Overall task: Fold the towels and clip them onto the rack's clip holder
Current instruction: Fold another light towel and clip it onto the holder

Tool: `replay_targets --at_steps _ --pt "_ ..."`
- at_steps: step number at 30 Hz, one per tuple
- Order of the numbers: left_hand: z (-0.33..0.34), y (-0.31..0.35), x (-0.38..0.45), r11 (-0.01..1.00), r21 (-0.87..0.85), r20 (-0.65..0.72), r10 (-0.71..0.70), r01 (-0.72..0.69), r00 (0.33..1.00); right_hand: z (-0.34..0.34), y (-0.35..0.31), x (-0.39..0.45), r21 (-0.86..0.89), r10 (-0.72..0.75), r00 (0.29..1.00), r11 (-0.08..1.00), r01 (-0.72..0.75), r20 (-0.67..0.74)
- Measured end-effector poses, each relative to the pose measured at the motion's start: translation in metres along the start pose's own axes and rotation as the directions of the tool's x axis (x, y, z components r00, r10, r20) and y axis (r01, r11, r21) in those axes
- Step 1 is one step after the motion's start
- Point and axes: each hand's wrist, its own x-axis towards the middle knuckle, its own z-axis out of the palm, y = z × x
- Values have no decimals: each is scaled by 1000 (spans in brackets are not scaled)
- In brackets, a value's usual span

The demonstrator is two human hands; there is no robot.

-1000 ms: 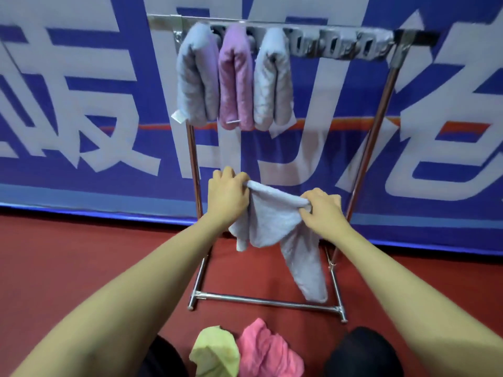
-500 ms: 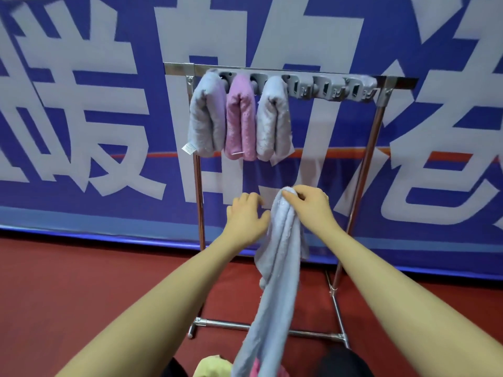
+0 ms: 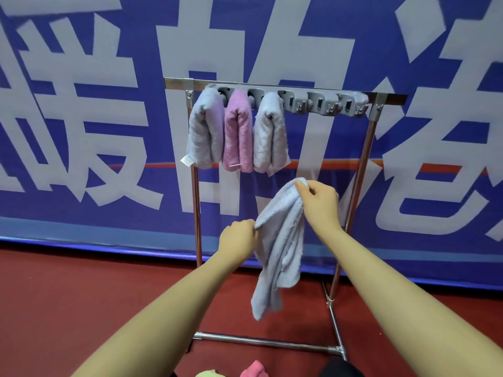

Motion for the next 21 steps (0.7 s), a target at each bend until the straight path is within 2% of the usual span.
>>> replay_targets --at_steps 2,4,6,9,11,14,16,21 --pt "-6 -1 5 997 -63 -59 -46 42 997 -5 6 2 -76 11 998 997 -15 -55" --pt "-13 -3 9 975 -214 -139 -87 56 987 -9 11 3 -149 20 996 988 -33 -88" --pt "-21 -2 12 918 -394 -191 -126 42 973 -12 14 4 -194 38 993 979 -59 -107" --pt "-31 7 14 857 -516 -246 -134 -12 960 -13 14 3 -267 73 988 958 -107 -137" --pt "-35 13 15 865 -497 -294 -101 -62 950 -13 12 2 -327 70 988 938 -113 -140" --pt "-39 16 15 947 -296 -371 3 -122 929 -13 6 2 -366 48 991 926 -91 -123" --pt "-42 20 15 967 -202 -405 62 -156 912 -10 2 4 -318 36 993 946 -71 -114" --pt "-36 32 18 933 -110 -359 283 -342 889 0 -12 7 -259 57 996 963 -74 -74"
